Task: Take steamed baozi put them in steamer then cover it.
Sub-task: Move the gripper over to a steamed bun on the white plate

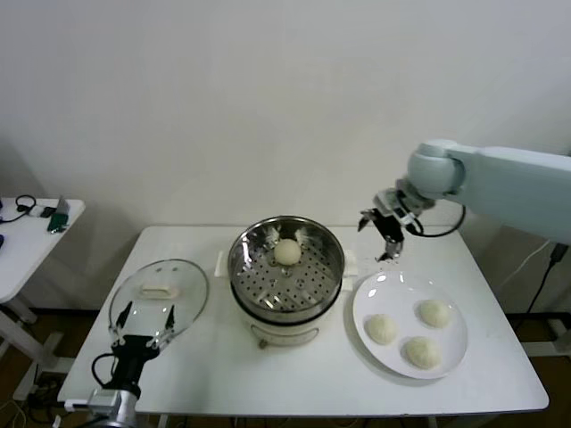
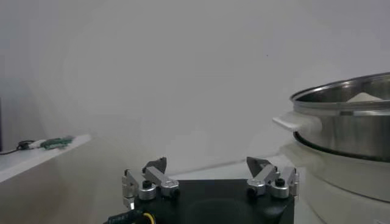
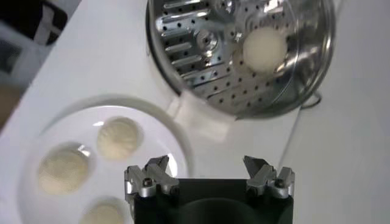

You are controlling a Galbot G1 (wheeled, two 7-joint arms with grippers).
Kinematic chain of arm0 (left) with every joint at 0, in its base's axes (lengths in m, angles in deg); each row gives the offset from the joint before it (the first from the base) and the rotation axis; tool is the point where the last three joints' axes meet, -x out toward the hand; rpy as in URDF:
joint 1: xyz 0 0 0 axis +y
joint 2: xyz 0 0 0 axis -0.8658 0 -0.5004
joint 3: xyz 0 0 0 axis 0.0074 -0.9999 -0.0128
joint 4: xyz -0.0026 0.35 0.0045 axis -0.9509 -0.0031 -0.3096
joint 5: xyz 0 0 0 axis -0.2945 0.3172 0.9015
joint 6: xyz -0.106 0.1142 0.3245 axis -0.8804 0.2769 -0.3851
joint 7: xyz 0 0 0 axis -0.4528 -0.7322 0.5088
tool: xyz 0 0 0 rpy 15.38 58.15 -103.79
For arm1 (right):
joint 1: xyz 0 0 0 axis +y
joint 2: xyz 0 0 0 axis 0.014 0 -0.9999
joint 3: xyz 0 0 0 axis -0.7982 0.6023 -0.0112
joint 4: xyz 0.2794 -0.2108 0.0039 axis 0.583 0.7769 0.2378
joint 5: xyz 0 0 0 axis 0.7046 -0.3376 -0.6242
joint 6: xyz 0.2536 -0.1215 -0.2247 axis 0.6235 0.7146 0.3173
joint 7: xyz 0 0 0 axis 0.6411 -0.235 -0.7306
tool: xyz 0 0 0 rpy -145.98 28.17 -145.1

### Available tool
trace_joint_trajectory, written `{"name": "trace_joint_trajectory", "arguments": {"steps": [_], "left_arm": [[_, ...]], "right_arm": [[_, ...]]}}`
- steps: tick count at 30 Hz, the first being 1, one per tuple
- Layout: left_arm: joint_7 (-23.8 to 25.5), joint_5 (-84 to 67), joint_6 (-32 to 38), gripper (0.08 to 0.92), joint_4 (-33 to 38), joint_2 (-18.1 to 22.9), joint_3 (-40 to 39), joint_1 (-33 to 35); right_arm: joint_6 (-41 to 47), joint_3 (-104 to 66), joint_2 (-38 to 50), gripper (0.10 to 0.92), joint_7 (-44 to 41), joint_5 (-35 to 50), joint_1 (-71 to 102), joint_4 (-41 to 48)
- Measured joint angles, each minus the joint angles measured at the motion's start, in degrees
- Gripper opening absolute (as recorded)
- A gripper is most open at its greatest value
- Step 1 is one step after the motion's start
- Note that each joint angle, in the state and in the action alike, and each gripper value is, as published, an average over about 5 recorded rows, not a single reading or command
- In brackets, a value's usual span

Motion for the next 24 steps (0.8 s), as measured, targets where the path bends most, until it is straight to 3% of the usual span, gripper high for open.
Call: {"name": "trace_joint_trajectory", "arguments": {"steps": [10,24], "left_arm": [[0.0,0.4,-0.1,0.823,0.2,0.3,0.6,0.7],[-0.1,1.1,-0.4,0.823,-0.6,0.9,0.8,0.8]], "right_arm": [[3.8,-4.4,4.3,0.823,0.9,-1.2,11.8,0.5],[5.6,-11.3,2.0,0.823,2.2,-4.0,25.8,5.4]]}}
